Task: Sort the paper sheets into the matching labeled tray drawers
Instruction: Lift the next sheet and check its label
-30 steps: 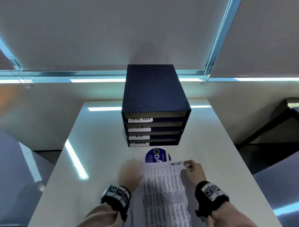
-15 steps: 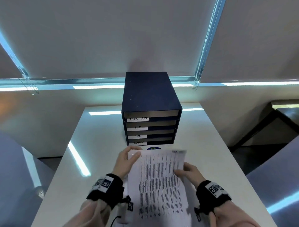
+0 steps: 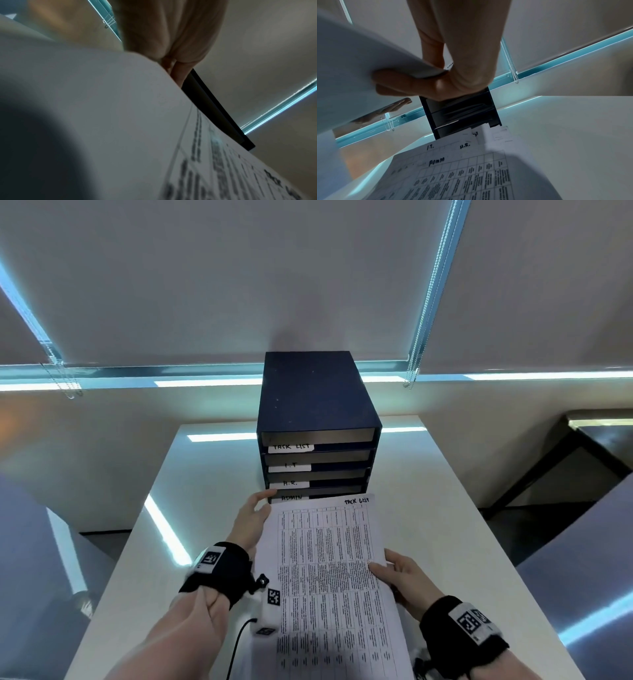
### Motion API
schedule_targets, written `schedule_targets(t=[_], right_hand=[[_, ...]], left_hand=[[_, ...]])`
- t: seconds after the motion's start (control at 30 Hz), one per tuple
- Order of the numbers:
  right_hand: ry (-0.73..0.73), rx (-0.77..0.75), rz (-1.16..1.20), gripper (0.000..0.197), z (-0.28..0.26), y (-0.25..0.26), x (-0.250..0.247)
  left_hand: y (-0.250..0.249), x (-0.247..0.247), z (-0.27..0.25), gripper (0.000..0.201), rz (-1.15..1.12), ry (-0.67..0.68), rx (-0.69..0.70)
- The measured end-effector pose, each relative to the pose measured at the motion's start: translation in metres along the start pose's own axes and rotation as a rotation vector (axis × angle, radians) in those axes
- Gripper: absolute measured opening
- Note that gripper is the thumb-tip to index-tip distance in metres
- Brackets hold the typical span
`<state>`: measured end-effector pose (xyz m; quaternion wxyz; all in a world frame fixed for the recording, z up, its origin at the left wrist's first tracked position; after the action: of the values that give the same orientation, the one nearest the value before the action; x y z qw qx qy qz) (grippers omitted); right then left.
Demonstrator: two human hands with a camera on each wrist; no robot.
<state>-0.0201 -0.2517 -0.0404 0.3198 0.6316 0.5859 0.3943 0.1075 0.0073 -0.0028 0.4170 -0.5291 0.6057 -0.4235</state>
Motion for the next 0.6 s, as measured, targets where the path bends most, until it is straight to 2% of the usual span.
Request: schedule_targets(t=[0.1, 0.2, 0.23, 0.33, 0.37, 0.43, 0.5, 0.53, 0.6], right_hand=[[-0.005, 0.005, 0.034, 0.025, -0.002, 0.001, 0.000], [-0.011, 0.009, 0.099, 0.030, -0.003, -0.002, 0.002], [-0.022, 0.010, 0.108, 0.037, -0.002, -0.008, 0.002], [-0.057, -0.001, 0.094, 0.080, -0.001, -0.018, 0.001], [-0.074, -0.011, 0.104, 0.084, 0.000, -0.017, -0.002], [-0.110, -0.029, 0.119, 0.076, 0.008, -0.007, -0.010], [-0.117, -0.044, 0.127, 0.068, 0.012, 0.016, -0.011], [-0.119, -0.033, 0.135, 0.060, 0.016, 0.027, -0.012], [-0.098, -0.002, 0.146, 0.031, 0.027, 0.045, -0.015]], left_hand=[[0.003, 0.001, 0.001, 0.038, 0.007, 0.001, -0.002], [-0.007, 0.002, -0.001, 0.030, -0.064, -0.032, 0.004], [-0.011, 0.002, 0.002, 0.028, -0.078, -0.044, 0.005], [-0.025, 0.000, 0.014, 0.024, -0.094, -0.087, 0.017], [-0.031, 0.000, 0.018, 0.022, -0.102, -0.096, 0.024], [-0.042, 0.003, 0.024, 0.027, -0.110, -0.092, 0.020], [-0.047, 0.009, 0.027, 0.046, -0.093, -0.060, -0.003], [-0.047, 0.013, 0.026, 0.053, -0.108, -0.034, -0.031], [-0.041, 0.020, 0.023, 0.053, -0.155, 0.037, -0.077]])
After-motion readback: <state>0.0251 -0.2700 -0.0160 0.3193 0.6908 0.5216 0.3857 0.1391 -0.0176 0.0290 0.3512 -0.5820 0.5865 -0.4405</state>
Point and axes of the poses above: each hand's wrist, its own z-axis towards the middle knuckle, its own x-axis out of the palm, y = z × x, the point moved 9 cm from there along z, towards the middle knuckle, and after that the axes turned 2 degrees about x, right-handed, at the moved point
